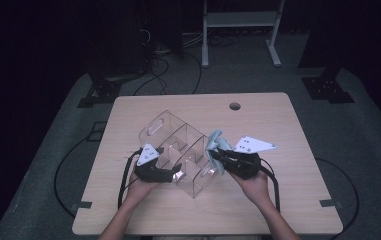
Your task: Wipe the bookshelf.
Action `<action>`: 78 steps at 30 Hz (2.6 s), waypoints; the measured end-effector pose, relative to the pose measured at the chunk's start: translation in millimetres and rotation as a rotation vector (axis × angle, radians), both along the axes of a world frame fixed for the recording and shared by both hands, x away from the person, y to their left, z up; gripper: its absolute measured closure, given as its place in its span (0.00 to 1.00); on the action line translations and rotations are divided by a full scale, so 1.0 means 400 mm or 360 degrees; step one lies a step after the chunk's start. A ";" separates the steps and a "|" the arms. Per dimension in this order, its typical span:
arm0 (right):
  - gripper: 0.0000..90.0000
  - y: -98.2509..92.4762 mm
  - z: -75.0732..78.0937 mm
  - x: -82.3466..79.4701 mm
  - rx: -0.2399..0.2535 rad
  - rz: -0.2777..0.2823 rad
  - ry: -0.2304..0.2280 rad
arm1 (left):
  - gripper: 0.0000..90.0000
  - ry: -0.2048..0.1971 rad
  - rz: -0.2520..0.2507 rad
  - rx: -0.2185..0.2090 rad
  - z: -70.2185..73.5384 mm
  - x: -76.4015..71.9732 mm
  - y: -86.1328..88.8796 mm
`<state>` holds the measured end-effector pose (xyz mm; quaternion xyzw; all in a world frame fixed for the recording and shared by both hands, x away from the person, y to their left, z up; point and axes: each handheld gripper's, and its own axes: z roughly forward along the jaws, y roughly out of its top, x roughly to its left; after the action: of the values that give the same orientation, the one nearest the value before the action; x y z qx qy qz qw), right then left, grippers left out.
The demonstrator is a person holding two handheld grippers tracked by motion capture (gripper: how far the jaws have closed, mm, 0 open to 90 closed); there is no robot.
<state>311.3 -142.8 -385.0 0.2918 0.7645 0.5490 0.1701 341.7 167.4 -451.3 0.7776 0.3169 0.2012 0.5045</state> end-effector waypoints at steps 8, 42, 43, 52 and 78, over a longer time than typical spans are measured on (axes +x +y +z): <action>0.93 0.051 0.007 -0.044 -0.0055 0.0159 -0.0019 | 0.07 0.0002 0.0002 -0.0001 0.000 0.000 0.005; 0.93 0.089 -0.002 -0.085 -0.0053 0.0231 0.0007 | 0.07 -0.0001 0.0007 0.0013 0.003 -0.002 0.001; 0.93 0.082 -0.001 -0.080 -0.0041 0.0221 0.0015 | 0.07 -0.0002 0.0007 0.0011 0.003 -0.001 0.001; 0.93 0.129 -0.009 -0.111 -0.0127 0.0333 -0.0005 | 0.07 -0.0004 0.0008 0.0010 0.002 -0.001 0.003; 0.93 -0.068 -0.051 -0.019 -0.0120 -0.0062 0.0117 | 0.07 -0.0009 0.0013 0.0003 0.001 0.004 0.001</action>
<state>303.7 -170.1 -405.3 0.3201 0.7846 0.5052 0.1634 343.4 168.0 -450.8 0.7762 0.3183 0.2057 0.5039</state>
